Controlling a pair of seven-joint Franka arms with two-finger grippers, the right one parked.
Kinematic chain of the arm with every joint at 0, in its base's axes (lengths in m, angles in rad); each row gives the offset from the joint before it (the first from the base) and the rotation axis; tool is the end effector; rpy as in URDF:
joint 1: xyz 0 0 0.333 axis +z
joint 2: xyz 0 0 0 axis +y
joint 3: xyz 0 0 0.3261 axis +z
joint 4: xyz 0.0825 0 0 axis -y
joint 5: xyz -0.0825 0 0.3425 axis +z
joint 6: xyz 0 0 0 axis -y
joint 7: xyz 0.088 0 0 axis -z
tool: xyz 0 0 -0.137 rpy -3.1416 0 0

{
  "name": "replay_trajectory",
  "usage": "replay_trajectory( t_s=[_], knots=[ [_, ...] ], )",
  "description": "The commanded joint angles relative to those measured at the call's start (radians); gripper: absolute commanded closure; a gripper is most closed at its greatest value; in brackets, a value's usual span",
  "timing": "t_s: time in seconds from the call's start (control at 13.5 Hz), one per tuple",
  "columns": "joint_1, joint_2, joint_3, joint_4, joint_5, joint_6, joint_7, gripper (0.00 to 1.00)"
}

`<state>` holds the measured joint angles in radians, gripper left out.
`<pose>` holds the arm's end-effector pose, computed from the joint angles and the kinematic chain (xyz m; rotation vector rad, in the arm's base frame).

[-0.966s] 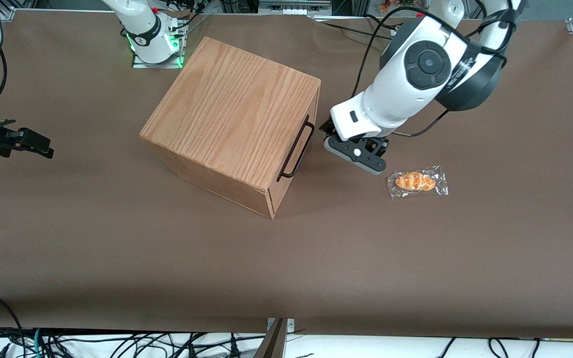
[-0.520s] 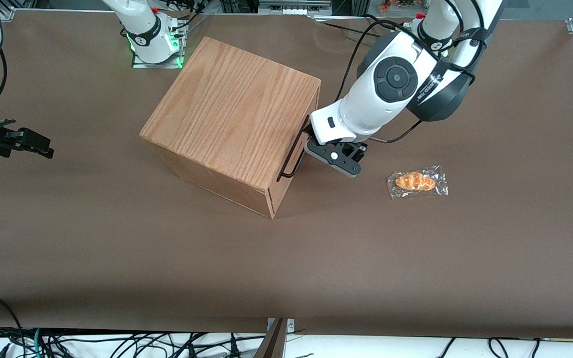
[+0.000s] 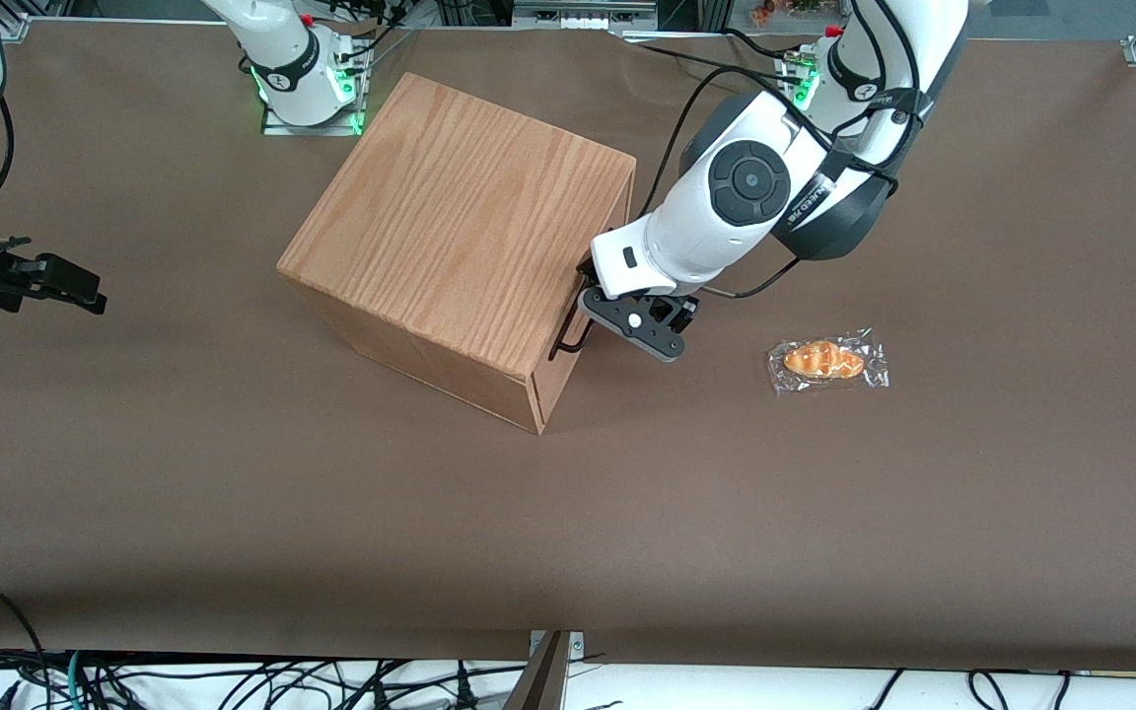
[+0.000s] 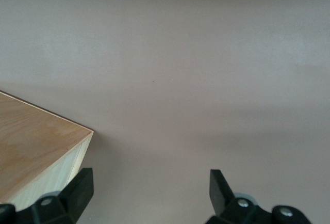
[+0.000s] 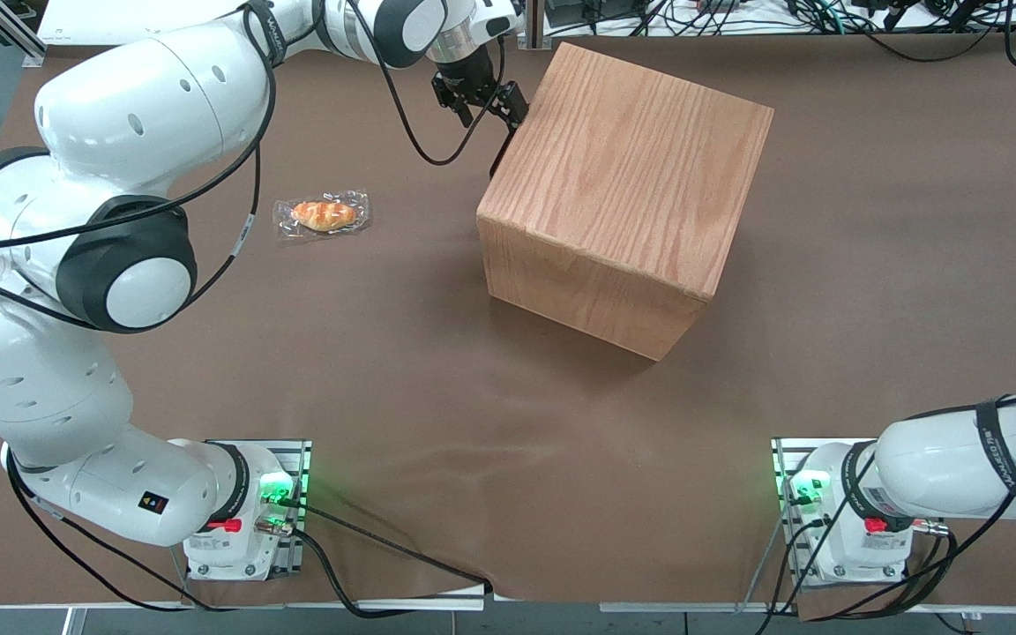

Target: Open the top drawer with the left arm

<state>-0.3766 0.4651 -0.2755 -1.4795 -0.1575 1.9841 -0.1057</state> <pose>0.5346 -0.3896 0.4180 2.7980 -0.6482 -0.0694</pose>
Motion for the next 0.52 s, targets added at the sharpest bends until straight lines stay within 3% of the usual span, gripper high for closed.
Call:
replay_trajectory(
  t_s=[0.0,0.45],
  knots=[
    [-0.021,0.044,0.002,0.027,-0.017,0.013,0.021,0.0],
    [0.025,0.037,0.004,0.025,-0.008,0.005,0.075,0.0]
  ],
)
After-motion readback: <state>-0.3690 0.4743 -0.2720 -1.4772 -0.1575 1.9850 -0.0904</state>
